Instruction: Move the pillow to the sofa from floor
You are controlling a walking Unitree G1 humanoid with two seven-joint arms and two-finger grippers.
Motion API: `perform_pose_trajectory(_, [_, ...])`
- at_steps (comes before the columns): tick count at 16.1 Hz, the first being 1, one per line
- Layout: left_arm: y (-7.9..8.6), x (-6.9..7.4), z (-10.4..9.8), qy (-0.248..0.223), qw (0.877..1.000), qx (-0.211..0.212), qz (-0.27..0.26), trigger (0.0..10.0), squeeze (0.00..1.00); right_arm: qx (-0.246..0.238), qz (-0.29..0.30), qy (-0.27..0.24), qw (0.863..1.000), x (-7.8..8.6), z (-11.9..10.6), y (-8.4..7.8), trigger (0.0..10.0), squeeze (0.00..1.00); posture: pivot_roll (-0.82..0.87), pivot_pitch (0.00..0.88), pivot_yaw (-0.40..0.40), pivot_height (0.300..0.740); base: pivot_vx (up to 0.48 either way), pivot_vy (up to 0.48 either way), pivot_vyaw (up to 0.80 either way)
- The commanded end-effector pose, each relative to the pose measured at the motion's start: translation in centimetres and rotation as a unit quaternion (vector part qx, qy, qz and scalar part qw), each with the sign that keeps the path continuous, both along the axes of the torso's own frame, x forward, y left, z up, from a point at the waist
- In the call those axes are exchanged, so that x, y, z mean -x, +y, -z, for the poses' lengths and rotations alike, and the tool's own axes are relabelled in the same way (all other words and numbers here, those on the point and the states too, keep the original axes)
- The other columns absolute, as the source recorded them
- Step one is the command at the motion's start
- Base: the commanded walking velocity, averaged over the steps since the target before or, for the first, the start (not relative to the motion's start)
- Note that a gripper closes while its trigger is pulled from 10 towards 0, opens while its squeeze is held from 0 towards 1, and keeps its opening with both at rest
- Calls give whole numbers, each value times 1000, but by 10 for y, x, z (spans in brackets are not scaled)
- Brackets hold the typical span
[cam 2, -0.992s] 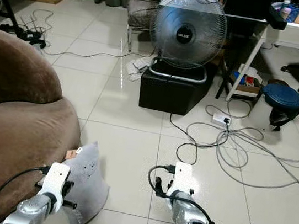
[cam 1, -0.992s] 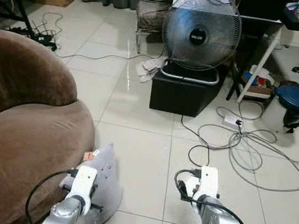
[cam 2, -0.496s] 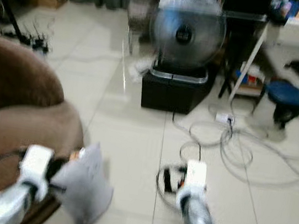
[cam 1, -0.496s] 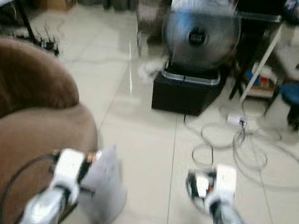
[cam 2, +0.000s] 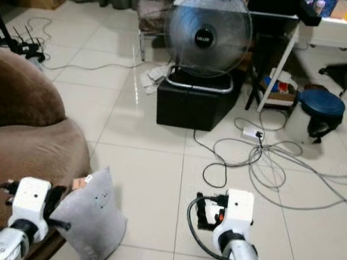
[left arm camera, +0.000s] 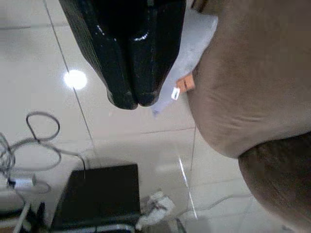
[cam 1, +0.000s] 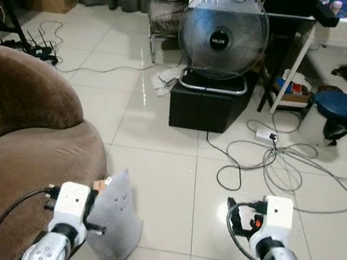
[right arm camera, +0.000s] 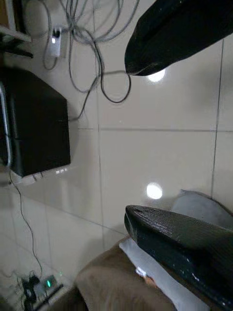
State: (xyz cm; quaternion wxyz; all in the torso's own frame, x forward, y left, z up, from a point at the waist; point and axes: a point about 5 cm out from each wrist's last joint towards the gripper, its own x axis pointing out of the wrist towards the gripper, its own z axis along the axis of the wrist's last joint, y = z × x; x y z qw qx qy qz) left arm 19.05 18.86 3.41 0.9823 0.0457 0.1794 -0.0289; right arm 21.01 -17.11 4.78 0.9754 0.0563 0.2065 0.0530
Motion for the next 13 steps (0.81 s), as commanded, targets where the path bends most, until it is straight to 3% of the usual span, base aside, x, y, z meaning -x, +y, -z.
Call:
perform_pose_trajectory(1, [5,-1,-5,-8,1000,-3,-12,10000,0,-10,-10,4,1000,0,-1,4,10000,0,61,0,55,740,0,0,0])
perform_pose_trajectory(13, [3,-3,-12,-30,999,4,-10,10000,0,7,-40,-3,999,-2,-5,8,10000,0,78,0,37,740,0,0,0])
